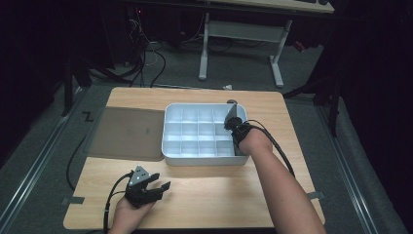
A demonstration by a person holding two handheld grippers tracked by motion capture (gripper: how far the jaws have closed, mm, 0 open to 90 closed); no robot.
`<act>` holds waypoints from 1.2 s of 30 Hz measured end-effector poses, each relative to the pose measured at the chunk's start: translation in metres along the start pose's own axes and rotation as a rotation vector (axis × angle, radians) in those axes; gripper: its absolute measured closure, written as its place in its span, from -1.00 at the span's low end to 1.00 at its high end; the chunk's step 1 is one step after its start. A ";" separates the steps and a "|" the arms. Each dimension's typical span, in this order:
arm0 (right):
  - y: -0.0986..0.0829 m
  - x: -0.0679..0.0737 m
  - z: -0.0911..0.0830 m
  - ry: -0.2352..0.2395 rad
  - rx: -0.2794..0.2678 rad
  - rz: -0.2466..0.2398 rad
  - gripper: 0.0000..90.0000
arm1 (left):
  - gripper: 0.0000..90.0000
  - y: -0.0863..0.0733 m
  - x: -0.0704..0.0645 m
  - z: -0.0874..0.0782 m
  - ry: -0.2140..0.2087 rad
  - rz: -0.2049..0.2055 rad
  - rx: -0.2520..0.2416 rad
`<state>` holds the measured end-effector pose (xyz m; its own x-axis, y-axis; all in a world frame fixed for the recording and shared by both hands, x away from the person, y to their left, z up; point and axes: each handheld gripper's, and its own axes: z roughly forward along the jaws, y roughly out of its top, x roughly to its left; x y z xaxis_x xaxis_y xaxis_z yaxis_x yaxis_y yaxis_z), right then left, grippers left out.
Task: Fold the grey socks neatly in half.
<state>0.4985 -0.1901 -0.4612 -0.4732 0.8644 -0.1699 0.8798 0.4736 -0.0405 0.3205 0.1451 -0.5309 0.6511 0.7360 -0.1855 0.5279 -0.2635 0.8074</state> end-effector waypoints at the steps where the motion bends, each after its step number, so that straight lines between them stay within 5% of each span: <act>1: -0.002 -0.001 -0.005 0.013 -0.008 0.007 0.93 | -0.06 0.000 0.000 0.000 -0.001 -0.001 -0.001; 4: -0.010 -0.004 -0.022 0.031 -0.040 -0.003 0.97 | -0.06 0.000 -0.001 0.000 0.000 0.002 0.003; 7: -0.018 -0.005 -0.027 0.037 -0.015 0.000 0.99 | -0.06 0.000 -0.001 0.001 -0.001 0.003 0.003; 11: -0.023 -0.004 -0.014 0.070 0.028 -0.007 1.00 | -0.06 0.000 -0.001 0.001 0.001 0.002 0.004; 23: -0.018 0.004 0.003 0.046 0.070 -0.014 1.00 | -0.06 0.000 -0.001 0.001 0.000 0.003 0.003; 36: -0.026 -0.003 -0.017 0.068 -0.028 0.002 0.83 | -0.06 0.000 -0.001 0.001 0.002 0.008 0.003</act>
<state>0.4760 -0.2026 -0.4425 -0.4743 0.8744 -0.1022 0.8795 0.4757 -0.0124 0.3205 0.1433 -0.5312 0.6545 0.7348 -0.1780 0.5243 -0.2714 0.8071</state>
